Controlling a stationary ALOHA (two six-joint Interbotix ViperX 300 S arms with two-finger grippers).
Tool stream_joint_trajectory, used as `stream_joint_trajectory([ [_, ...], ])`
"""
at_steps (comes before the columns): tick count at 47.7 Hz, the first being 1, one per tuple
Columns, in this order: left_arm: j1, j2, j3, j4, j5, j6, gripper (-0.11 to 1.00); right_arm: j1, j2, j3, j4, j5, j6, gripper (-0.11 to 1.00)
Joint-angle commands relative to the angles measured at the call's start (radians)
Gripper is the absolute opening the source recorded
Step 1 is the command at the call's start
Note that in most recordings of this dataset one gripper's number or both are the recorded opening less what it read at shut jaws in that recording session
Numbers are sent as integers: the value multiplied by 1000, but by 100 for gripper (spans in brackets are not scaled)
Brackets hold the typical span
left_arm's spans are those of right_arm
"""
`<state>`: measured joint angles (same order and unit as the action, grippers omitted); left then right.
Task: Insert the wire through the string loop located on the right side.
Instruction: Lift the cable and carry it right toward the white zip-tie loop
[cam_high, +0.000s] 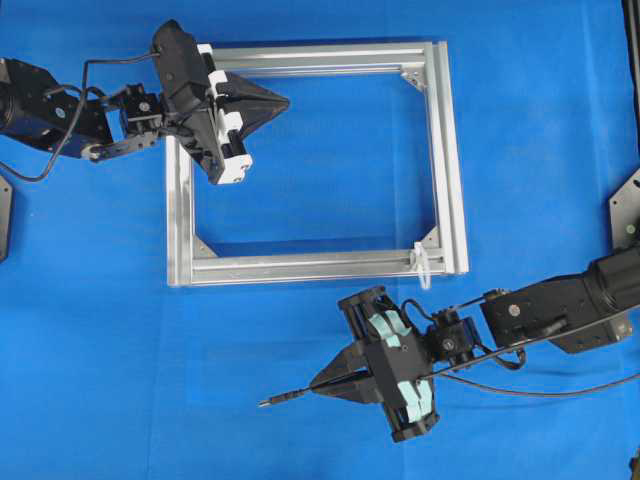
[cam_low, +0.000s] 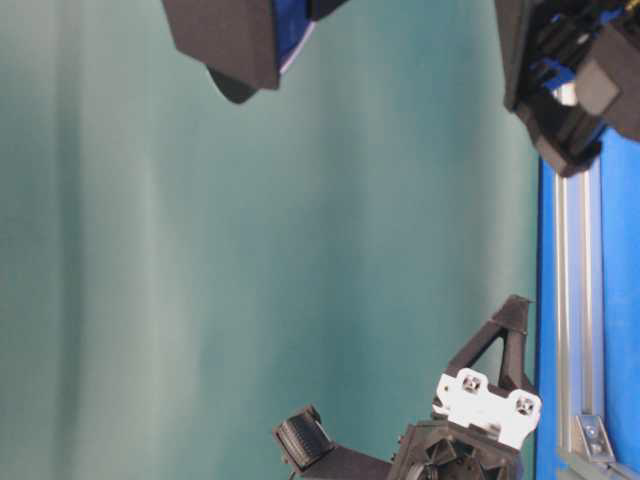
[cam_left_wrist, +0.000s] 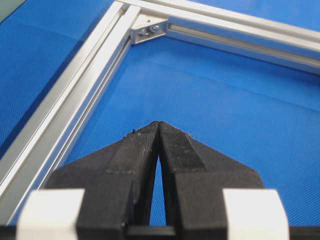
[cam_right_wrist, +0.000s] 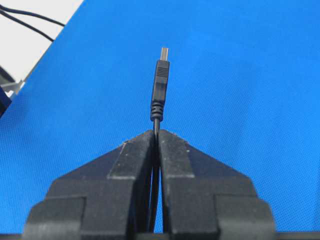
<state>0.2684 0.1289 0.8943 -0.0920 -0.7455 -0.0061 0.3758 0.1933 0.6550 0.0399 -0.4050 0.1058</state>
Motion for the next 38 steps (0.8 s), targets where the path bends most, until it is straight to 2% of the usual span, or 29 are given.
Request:
stream_joint_trajectory([
  [1, -5, -29, -8, 3, -5, 0, 0, 3, -32, -8, -2, -3, -2, -4],
  [29, -3, -29, -6, 3, -5, 0, 0, 3, -34, -5, 0, -8, -2, -4],
  [38, -5, -29, -6, 2, -5, 0, 0, 15, -55, 38, 3, -6, 3, -4],
])
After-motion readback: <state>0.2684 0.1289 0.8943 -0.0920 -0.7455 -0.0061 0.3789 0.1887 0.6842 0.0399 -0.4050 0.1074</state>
